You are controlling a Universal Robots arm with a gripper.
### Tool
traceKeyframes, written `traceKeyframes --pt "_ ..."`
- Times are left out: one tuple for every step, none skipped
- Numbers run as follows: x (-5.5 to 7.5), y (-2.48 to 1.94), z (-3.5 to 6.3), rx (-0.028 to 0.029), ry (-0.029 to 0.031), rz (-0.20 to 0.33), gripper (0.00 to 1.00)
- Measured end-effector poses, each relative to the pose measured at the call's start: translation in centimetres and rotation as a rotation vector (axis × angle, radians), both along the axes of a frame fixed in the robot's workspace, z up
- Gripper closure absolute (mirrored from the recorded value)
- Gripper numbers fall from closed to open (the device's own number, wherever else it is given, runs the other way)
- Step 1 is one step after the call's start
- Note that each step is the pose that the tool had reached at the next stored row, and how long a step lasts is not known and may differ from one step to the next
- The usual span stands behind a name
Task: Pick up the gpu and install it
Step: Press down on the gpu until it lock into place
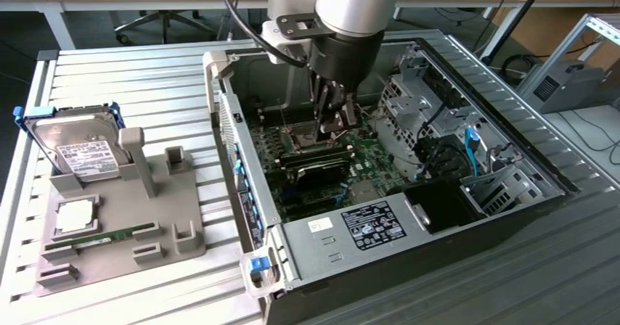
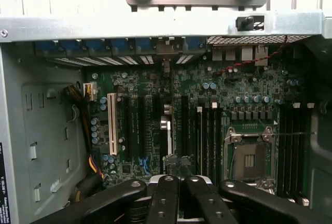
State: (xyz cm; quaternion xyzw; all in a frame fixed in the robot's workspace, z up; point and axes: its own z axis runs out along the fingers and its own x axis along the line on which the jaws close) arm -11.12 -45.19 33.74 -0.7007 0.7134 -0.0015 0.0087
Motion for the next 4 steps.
traceKeyframes --pt "0.0 0.0 0.0 -0.0001 0.0001 0.0 0.89" --pt "0.0 0.0 0.0 -0.0001 0.0 0.0 0.89" --pt "0.0 0.0 0.0 -0.0001 0.0 0.0 0.89" --pt "0.0 0.0 0.0 0.0 0.0001 0.0 0.89"
